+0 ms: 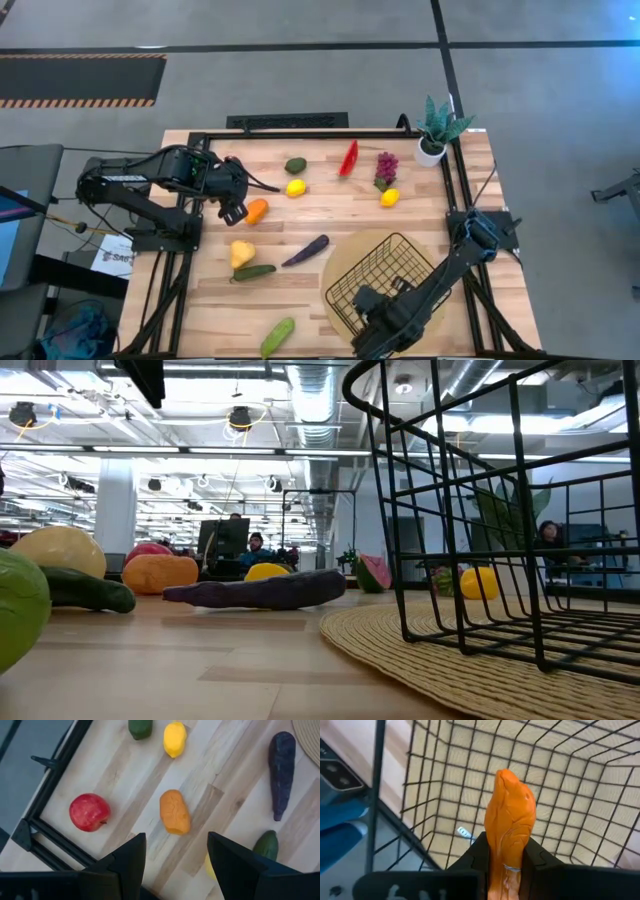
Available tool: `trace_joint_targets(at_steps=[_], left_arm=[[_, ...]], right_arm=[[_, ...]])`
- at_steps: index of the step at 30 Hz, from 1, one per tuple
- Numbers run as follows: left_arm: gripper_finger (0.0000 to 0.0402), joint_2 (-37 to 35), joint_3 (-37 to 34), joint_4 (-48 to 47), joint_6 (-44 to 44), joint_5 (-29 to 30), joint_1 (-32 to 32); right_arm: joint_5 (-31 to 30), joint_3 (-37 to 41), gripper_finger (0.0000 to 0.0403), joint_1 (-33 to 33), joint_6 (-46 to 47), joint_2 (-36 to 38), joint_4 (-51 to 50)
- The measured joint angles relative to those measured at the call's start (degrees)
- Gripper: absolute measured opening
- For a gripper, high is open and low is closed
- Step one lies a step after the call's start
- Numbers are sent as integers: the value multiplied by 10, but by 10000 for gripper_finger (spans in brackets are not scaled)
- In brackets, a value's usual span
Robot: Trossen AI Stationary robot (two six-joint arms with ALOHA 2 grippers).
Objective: Build produce basket
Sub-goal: Put the orange chili pepper into the mesh basket
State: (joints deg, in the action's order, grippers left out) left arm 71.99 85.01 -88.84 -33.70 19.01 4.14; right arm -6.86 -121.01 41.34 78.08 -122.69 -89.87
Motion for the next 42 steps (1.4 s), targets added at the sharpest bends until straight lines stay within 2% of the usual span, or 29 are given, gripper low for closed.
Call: trace_joint_targets(at_steps=[5,10,15,18,22,25,29,37,42], left_arm=[[199,0,0,0,0,-8,0],[199,0,0,0,3,-8,0],[199,0,0,2,13,-6,0],[199,0,0,9,16,-6,0],[199,0,0,17,29,-5,0],[199,0,0,20,30,-5,0],[199,0,0,23,31,-3,0],[199,0,0,23,30,9,0],[199,0,0,23,28,9,0]], right_arm=[[-18,73,56,14,39,68,-1],[-52,180,56,27,122,189,5],[-86,275,56,20,132,286,37],[-111,341,56,6,116,337,91],[-125,450,56,-13,87,395,230],[-115,528,56,-27,71,419,318],[-68,595,55,-42,71,432,367],[-33,650,55,-47,40,428,473],[-15,669,55,-42,41,428,475]])
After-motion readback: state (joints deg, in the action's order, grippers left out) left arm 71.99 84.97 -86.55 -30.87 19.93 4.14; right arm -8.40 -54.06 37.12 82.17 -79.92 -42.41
